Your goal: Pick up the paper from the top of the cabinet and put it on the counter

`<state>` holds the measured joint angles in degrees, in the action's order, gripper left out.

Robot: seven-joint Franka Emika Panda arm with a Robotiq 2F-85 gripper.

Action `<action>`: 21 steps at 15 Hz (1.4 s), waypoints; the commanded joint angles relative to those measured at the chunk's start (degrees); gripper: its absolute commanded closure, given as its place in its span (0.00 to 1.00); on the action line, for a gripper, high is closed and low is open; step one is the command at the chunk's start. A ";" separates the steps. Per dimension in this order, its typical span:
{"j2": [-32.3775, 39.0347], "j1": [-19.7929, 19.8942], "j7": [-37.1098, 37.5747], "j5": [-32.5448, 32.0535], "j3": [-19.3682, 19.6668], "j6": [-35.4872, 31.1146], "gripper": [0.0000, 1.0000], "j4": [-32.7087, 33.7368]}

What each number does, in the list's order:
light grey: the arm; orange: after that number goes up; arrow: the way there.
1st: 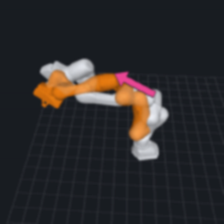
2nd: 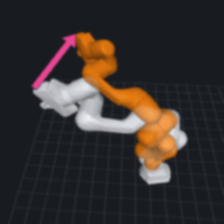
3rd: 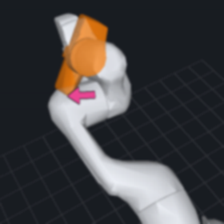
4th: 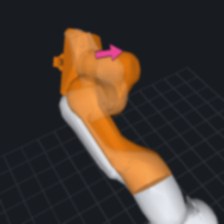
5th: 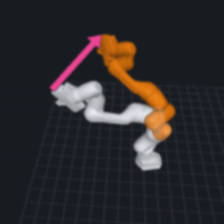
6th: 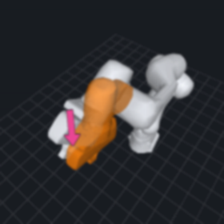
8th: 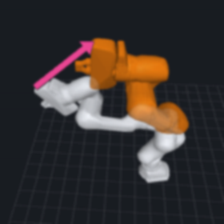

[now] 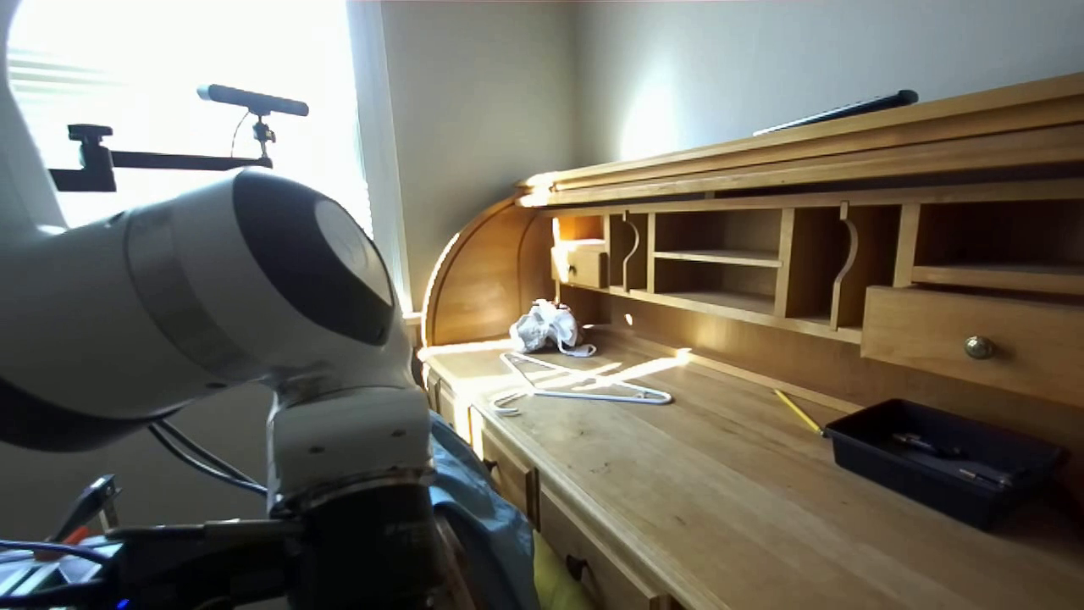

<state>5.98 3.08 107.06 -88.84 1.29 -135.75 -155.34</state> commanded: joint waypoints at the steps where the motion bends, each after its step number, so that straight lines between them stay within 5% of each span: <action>1: 1.83 -0.91 3.96 -1.19 -0.95 -2.16 1.00 4.00; 21: 13.63 -0.40 8.44 -4.18 -1.28 -5.20 1.00 12.58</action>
<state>16.26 1.94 113.28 -90.83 -0.13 -140.15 -144.91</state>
